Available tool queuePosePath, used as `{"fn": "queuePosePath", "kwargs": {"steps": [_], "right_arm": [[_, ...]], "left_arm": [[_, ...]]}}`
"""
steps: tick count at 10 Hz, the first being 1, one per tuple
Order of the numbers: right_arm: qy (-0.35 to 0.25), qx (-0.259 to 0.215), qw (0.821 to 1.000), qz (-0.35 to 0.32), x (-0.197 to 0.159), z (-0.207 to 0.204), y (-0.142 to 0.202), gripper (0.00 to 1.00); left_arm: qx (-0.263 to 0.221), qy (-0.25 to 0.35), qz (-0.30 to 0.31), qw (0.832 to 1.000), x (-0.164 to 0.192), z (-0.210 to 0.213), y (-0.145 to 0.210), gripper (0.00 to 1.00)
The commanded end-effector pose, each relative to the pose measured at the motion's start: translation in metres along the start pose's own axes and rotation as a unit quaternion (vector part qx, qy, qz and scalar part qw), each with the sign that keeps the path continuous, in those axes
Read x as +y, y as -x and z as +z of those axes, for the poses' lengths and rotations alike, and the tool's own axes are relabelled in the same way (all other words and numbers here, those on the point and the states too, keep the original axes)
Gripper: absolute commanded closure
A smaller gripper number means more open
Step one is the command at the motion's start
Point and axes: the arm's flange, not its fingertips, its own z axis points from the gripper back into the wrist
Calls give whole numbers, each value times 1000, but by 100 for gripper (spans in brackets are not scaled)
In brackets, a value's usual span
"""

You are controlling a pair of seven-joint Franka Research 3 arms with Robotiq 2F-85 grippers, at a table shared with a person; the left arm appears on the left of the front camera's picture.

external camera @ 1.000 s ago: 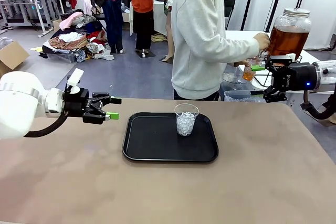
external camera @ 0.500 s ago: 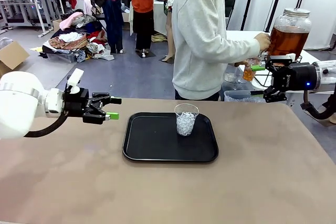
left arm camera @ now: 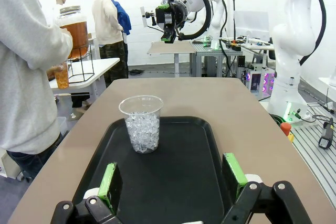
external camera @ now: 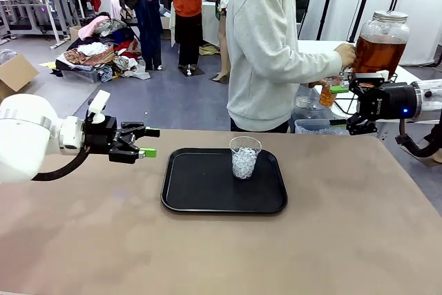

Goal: Pour the drink into the iced cup.
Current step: Pick up the iced cup indicated by the human and present it to them.

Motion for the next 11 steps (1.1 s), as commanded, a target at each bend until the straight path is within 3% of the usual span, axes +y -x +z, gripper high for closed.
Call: {"fn": "queuePosePath", "kwargs": {"steps": [1,11], "right_arm": [[-2,0,1000,1,1,0,0,0],[-2,0,1000,1,1,0,0,0]], "left_arm": [[-1,0,-3,1000,0,0,-1,0],[-1,0,-3,1000,0,0,-1,0]]}}
